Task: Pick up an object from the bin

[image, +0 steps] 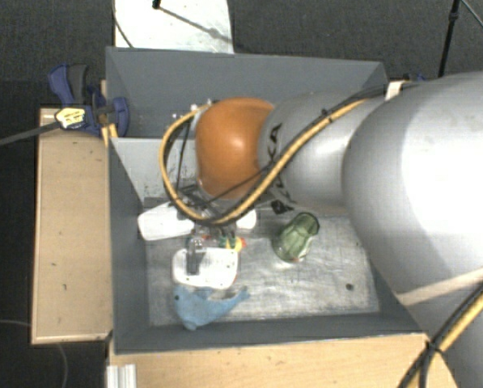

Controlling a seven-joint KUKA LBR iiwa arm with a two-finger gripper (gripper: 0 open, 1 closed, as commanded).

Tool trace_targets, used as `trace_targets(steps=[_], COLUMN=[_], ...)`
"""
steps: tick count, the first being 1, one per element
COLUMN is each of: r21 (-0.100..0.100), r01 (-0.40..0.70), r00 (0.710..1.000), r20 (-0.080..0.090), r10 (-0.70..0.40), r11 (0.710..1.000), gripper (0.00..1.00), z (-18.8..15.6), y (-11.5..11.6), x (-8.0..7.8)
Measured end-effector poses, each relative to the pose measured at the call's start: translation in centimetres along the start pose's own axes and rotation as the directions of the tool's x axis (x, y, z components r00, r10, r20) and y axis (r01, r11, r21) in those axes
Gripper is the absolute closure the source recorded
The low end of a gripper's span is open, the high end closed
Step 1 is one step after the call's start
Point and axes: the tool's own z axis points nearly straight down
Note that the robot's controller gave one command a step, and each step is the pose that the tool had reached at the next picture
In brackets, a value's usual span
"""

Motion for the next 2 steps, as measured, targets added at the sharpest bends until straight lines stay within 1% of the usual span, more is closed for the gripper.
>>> trace_targets(steps=[1,2], r21=[-0.001,-0.012], r01=[-0.153,-0.122], r00=[0.988,0.992], r20=[0.009,0.013], r10=[0.153,0.122], r11=[0.988,0.992], gripper=[0.0,0.0], z=[-4.4,-0.4], y=[1.8,-1.9], x=[-1.0,-0.5])
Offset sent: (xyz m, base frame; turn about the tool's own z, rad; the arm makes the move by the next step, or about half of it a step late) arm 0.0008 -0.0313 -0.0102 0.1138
